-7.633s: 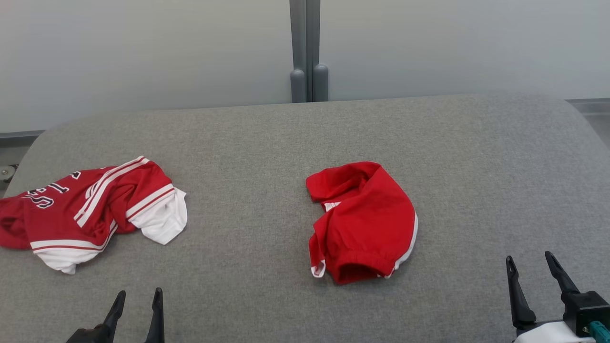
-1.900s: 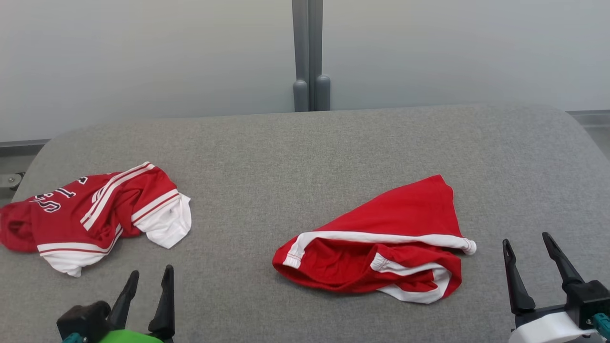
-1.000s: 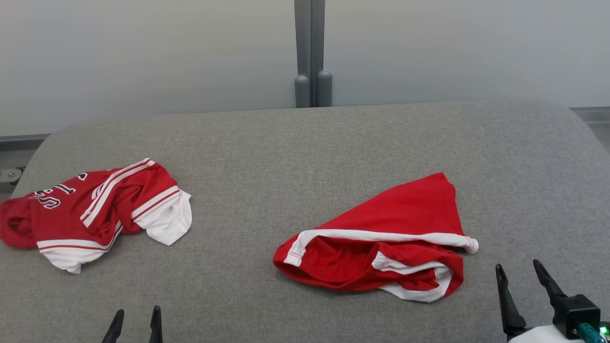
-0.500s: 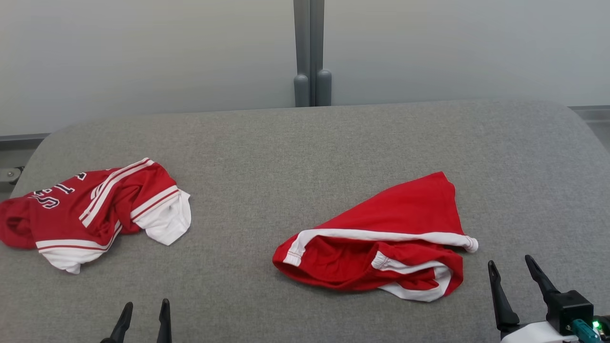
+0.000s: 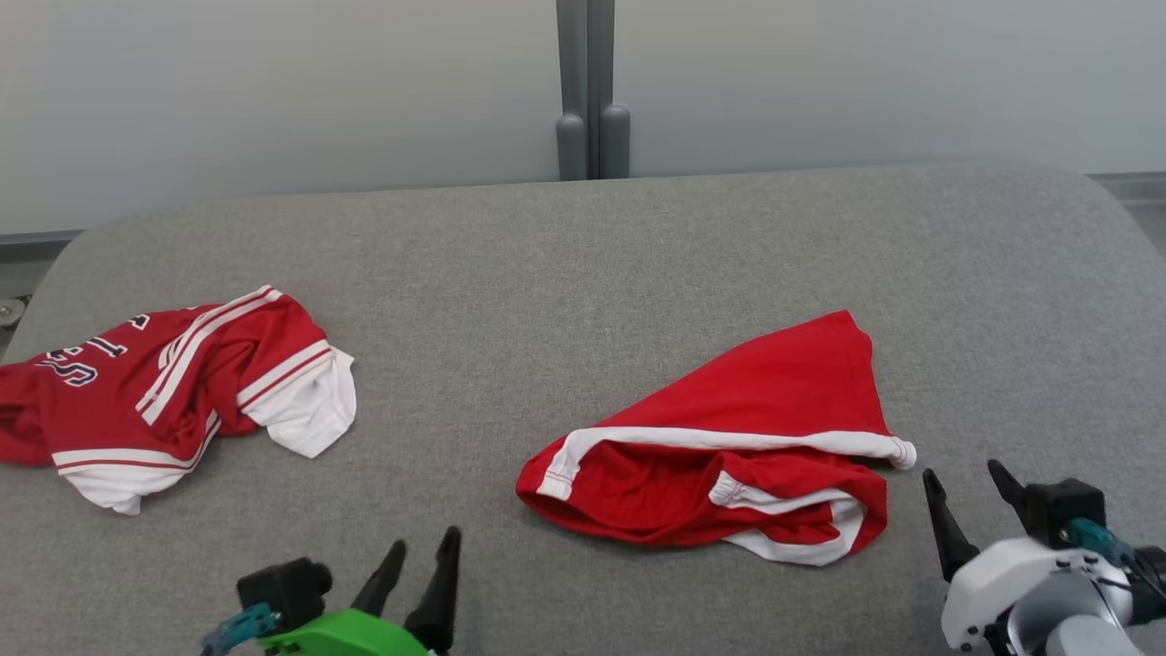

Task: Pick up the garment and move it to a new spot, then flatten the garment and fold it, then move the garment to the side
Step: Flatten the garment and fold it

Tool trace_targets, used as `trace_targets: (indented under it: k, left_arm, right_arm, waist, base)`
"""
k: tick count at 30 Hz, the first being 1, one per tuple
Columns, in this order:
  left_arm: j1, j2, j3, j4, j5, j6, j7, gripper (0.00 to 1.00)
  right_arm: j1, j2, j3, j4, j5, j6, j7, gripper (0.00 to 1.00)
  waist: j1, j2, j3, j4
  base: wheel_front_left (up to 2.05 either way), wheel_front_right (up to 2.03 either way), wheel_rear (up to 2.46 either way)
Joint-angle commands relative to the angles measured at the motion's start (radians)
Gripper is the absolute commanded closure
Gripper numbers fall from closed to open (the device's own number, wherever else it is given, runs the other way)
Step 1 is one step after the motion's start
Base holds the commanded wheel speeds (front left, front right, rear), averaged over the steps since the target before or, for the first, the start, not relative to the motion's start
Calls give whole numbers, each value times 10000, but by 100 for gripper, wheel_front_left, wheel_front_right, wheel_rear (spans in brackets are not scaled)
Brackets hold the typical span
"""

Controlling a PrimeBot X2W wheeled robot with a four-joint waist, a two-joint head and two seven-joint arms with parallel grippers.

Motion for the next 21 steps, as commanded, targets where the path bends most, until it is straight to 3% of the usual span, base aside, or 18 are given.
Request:
trace_targets:
  k: [1,5,11,21]
  left_arm:
    - [-225,-2,-354,-295,-405,211,214,0]
    - [-530,12,-1426,-1238,-1799,1011,741,0]
    - [-1215,12,-2511,-1783,-3432,1787,1246,0]
    - [-1747,10,-2880,-1285,-3739,2004,1154,0]
  right_arm:
    - [-265,-86,196,132,135,-10,230,0]
    - [-1181,-414,1113,506,650,-10,1050,0]
    - [-2304,-738,1905,1297,1066,-10,1492,0]
    - [-3009,-883,2782,2324,1461,-10,1304,0]
  waist:
    - [0,0,207,-90]
    - [0,0,737,-221]
    - [0,0,1233,-298]
    - [0,0,1414,-457]
  base:
    - [0,0,0]
    - [0,0,0]
    - [0,0,0]
    - [0,0,0]
